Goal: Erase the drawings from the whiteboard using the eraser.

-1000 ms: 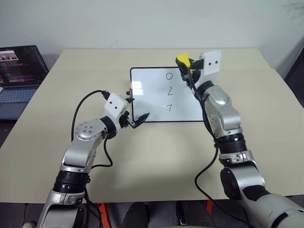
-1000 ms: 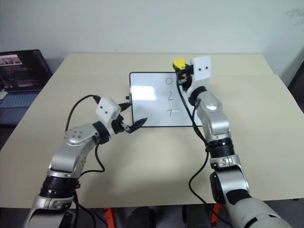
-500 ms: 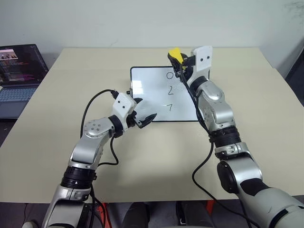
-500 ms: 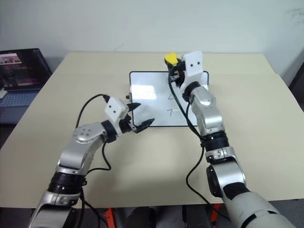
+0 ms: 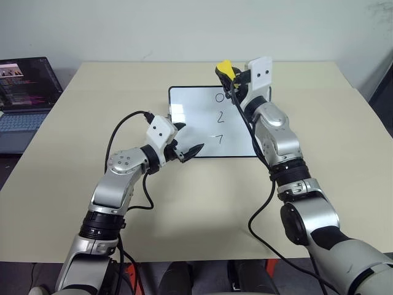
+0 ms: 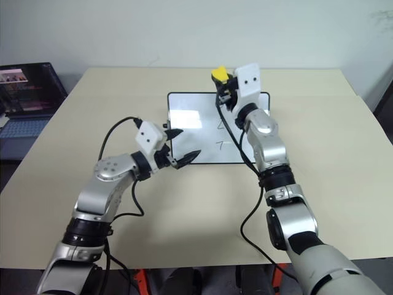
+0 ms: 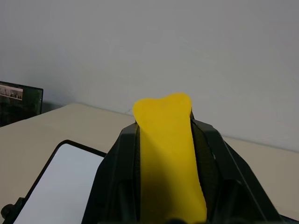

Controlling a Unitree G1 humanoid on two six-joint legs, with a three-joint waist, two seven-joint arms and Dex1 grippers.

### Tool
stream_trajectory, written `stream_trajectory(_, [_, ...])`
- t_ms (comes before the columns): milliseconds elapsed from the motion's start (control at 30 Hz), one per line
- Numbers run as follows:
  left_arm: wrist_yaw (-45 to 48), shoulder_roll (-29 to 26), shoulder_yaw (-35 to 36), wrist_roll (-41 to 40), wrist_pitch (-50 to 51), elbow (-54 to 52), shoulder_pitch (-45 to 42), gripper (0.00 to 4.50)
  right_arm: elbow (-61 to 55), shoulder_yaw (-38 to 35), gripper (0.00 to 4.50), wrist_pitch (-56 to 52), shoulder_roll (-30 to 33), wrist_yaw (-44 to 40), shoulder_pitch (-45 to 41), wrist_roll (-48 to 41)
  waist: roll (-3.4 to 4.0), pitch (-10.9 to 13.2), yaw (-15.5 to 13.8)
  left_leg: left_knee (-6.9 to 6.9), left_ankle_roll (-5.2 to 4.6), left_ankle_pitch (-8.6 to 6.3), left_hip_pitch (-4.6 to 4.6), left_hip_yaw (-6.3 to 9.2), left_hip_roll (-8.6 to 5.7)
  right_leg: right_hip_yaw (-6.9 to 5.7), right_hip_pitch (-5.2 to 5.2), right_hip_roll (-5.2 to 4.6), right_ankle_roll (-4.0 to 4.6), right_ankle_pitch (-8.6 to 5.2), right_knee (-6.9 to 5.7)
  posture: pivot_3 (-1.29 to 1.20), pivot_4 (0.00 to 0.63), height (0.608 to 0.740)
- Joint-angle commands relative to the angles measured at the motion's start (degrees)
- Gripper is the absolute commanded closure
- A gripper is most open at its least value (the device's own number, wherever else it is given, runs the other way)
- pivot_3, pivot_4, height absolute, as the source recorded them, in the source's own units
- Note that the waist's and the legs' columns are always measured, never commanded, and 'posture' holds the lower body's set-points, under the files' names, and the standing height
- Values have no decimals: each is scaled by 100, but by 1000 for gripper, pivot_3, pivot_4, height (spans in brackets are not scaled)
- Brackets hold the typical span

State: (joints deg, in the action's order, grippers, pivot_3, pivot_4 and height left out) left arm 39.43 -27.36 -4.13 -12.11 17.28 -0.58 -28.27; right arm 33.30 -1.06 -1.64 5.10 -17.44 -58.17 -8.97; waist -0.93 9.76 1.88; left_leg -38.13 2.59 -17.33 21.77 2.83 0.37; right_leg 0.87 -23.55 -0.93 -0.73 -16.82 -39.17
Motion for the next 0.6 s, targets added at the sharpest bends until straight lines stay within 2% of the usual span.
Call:
stream_trajectory(33, [15, -11, 59, 45, -75, -30, -165, 0, 6, -100, 3272, 236, 41, -47, -273, 7, 0, 0, 1, 0, 0, 0, 0, 0, 0, 0, 0, 0, 0, 0, 0, 0, 150, 740])
stream_trajectory(600, [-45, 102, 118, 90, -319, 220, -533, 0, 551, -62, 3272, 537, 32, -177, -439, 138, 0, 0, 2, -6, 3, 2, 0, -1, 0, 1, -1, 0, 0, 0, -9, 0, 150, 740])
